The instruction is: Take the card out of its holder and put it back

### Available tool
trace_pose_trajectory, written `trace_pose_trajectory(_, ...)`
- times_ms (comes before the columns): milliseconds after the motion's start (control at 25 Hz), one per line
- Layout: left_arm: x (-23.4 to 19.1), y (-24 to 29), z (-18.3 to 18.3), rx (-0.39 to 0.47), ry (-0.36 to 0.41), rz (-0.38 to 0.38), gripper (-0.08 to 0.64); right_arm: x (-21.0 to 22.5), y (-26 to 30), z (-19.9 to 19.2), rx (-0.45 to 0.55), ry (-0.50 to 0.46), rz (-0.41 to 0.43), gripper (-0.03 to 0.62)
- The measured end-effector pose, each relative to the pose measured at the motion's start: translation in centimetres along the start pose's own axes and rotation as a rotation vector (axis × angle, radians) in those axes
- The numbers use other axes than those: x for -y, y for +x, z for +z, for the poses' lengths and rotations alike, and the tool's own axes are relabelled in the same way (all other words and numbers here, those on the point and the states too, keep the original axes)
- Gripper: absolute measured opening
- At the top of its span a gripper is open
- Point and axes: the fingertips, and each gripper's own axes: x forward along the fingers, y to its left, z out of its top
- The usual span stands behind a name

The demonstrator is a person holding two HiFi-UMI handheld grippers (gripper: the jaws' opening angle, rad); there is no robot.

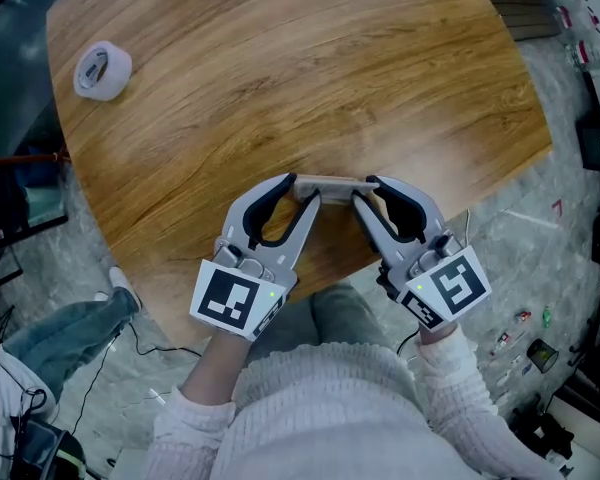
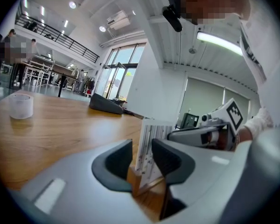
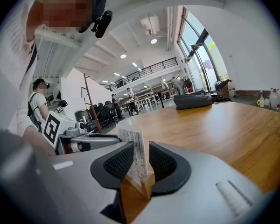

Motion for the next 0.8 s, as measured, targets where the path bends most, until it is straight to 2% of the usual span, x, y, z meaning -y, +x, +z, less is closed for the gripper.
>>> trace_pose_trajectory(240,0.1,-0.8,1.4,0.025,0.004,-0.003,0.124,-0.1,-1.0,1.3,0.027,-0.022,-0.017,0.085)
trace_pose_trajectory(600,2.9,-3.2,3.0,0.020,0.024,-0.055,0.123,-2.8,-3.9,2.5,0.033,-0.060,-0.001,0.082)
trace_pose_trajectory(800,4.4,-4.4,3.6,0.027,-0.001,-0.078,0.112,-4.4,-5.3,3.1,0.052,-0.072,-0.004,0.058)
